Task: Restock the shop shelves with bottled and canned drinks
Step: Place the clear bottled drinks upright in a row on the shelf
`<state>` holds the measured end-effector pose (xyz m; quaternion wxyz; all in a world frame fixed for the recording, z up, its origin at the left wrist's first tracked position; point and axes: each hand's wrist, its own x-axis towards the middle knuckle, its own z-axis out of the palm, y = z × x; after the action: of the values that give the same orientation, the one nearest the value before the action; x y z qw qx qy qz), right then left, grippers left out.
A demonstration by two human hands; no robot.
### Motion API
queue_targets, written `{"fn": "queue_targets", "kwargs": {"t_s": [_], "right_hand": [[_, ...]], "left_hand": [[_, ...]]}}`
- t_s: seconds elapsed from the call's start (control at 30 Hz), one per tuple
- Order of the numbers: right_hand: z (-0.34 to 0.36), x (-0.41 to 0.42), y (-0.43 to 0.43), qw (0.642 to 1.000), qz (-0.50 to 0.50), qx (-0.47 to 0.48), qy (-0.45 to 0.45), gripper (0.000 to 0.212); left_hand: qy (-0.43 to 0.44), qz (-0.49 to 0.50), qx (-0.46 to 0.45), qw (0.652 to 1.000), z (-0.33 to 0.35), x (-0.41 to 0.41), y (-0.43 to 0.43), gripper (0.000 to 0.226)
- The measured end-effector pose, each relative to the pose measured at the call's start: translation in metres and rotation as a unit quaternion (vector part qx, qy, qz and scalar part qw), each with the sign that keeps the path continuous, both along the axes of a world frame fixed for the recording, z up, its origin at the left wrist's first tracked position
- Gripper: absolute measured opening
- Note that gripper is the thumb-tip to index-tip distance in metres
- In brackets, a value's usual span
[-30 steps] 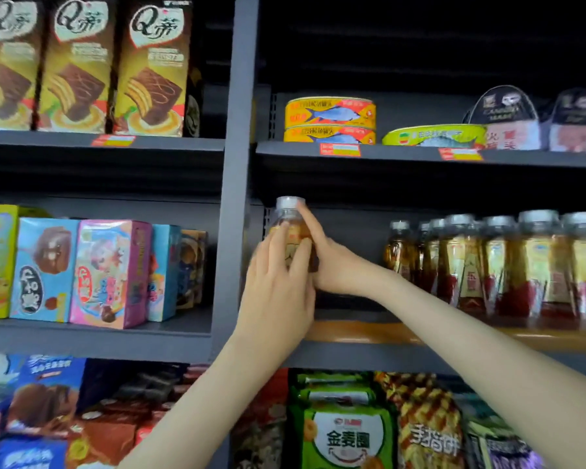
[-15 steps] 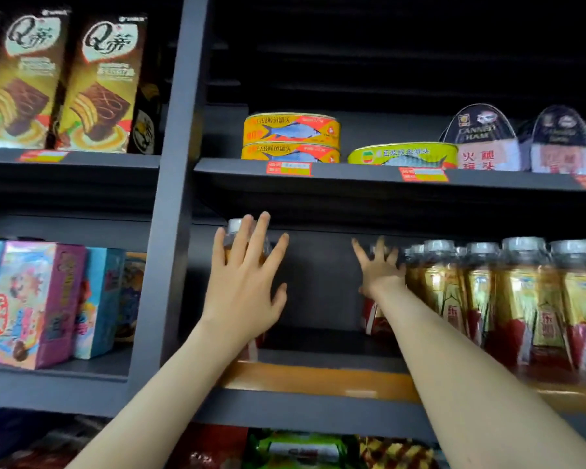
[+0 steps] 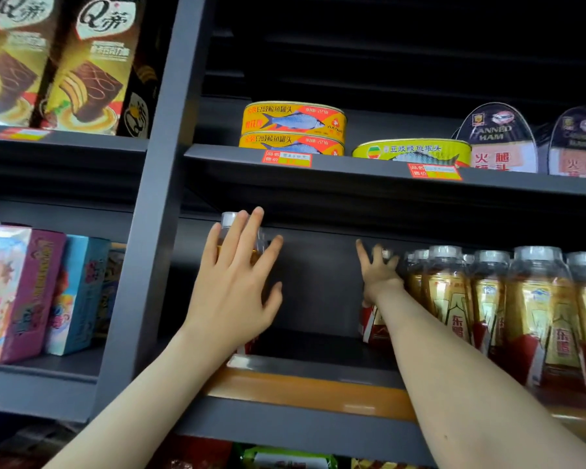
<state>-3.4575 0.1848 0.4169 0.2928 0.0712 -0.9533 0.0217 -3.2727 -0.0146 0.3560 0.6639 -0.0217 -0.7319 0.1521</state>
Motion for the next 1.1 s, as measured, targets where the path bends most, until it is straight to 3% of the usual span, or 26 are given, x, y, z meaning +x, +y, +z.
{"fn": "queue_targets", "kwargs": {"t_s": [0.13,0.27,0.33,0.47,0.6,0.77,0.97,1.1], "right_hand": [[0.006,0.016,0.003,0.999,0.005,0.033,0.031,0.130],[0.008,0.037,0.002,0.995,0.044,0.017,0.093,0.109],[0.006,0.045,0.003,0.995,0.064,0.002,0.078,0.102],[-0.002,0.061,0.006,0.989,0.141,-0.018,0.027,0.095],[-0.013,0.078,0.007,0.979,0.187,0.051,0.067,0.092],[-0.018,0.120,0.014,0.965,0.227,0.020,0.129,0.086],[-0.028,0.192,0.033,0.907,0.329,-0.108,0.241,0.078],[-0.031,0.238,0.046,0.862,0.370,-0.145,0.315,0.081]], "left_hand": [[-0.001,-0.002,0.005,1.000,0.000,0.000,0.000,0.058],[-0.007,-0.005,0.006,1.000,0.001,0.001,0.000,0.054],[-0.015,-0.008,0.004,1.000,0.001,0.001,-0.001,0.053],[-0.028,-0.019,-0.005,0.999,0.000,0.004,-0.002,0.051],[-0.028,-0.051,-0.001,0.998,-0.002,0.011,-0.004,0.045],[-0.027,-0.104,0.033,0.994,-0.013,0.030,0.005,0.045],[-0.042,-0.187,0.030,0.981,-0.025,0.038,0.045,0.065],[-0.060,-0.254,0.029,0.965,-0.024,0.039,0.079,0.087]]}}
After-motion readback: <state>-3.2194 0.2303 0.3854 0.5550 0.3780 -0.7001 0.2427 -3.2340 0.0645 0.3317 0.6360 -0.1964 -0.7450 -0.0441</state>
